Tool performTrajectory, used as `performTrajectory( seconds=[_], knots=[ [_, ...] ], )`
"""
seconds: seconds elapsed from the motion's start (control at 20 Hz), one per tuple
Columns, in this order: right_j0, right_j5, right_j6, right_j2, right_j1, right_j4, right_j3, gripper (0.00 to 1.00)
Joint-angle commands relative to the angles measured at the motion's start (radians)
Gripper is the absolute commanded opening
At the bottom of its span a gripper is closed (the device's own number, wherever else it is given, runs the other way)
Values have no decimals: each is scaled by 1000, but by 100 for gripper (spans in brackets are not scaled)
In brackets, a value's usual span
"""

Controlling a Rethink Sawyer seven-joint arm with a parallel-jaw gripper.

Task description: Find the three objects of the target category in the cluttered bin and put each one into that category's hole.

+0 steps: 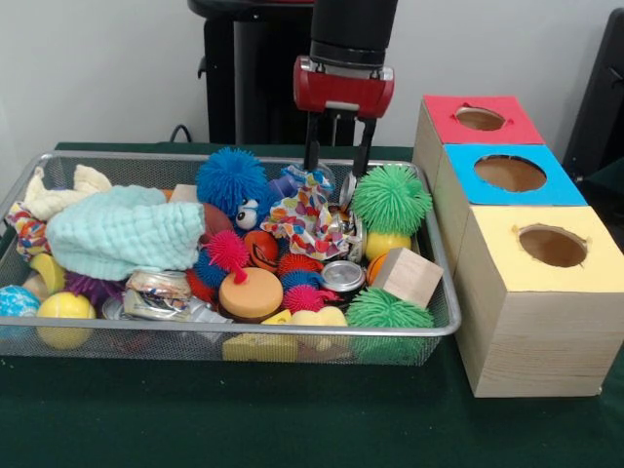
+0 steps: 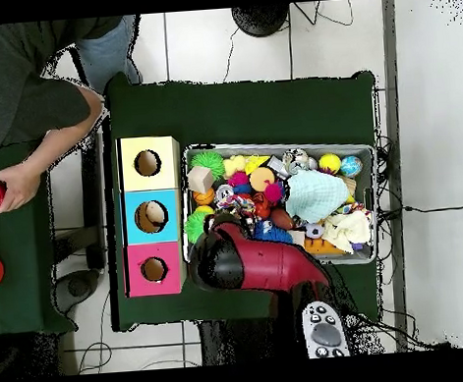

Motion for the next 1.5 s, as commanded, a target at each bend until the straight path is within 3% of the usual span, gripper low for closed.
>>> performTrajectory(
  seconds=[0.05,0.4,0.6,1.0,1.5],
  knots=[
    [-2,-108,229,30,119,71,-109,100],
    [-14,-145,195,33,139,52,-103,100],
    [27,-181,171,-26,188,33,-130,100],
    [65,-117,157,-48,222,45,-154,100],
    [58,-139,179,-15,250,52,-133,100]
  ],
)
